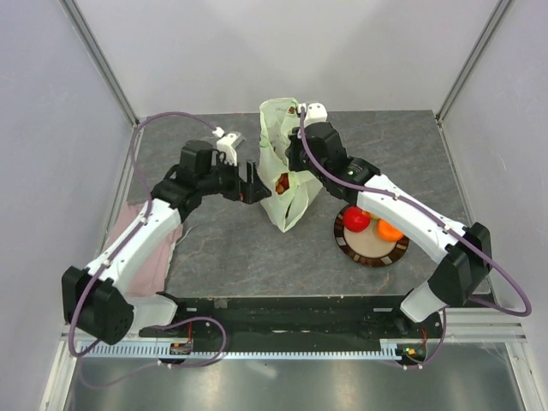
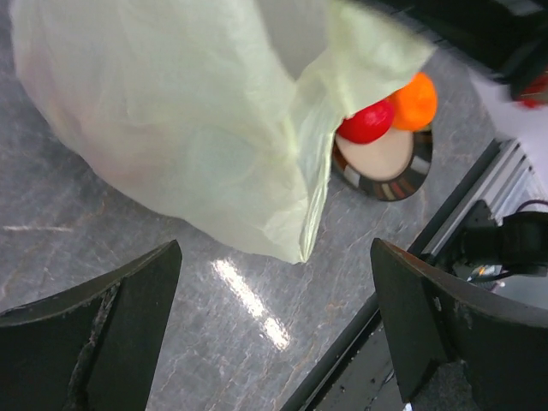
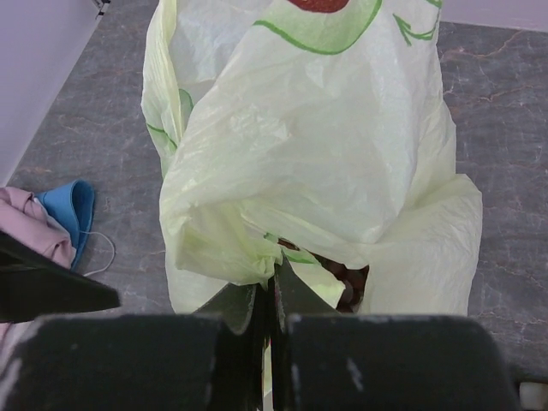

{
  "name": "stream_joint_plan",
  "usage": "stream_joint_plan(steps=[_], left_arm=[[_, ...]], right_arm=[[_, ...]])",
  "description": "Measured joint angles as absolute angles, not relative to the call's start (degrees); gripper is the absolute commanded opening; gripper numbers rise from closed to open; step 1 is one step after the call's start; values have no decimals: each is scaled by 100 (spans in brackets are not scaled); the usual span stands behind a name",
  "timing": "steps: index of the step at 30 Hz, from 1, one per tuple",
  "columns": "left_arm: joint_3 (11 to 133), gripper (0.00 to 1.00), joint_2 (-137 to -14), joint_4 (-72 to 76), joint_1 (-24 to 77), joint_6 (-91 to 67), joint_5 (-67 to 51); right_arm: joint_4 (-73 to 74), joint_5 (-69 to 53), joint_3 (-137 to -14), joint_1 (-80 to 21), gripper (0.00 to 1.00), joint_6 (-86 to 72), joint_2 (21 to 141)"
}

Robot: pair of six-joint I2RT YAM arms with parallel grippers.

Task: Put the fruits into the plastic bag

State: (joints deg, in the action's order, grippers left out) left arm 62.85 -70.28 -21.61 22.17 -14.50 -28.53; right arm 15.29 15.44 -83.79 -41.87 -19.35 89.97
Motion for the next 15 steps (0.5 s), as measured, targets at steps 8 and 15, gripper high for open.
stream_joint_plan(steps=[8, 15], left_arm=[[6224, 99, -7920, -1900, 2764, -1662, -2270], [6230, 18, -8399, -1356, 2794, -1876, -1855]], right_arm=[[1417, 1542, -8114, -4176, 0, -2088, 8739], [1417, 1529, -7975, -4132, 0, -2152, 8571]])
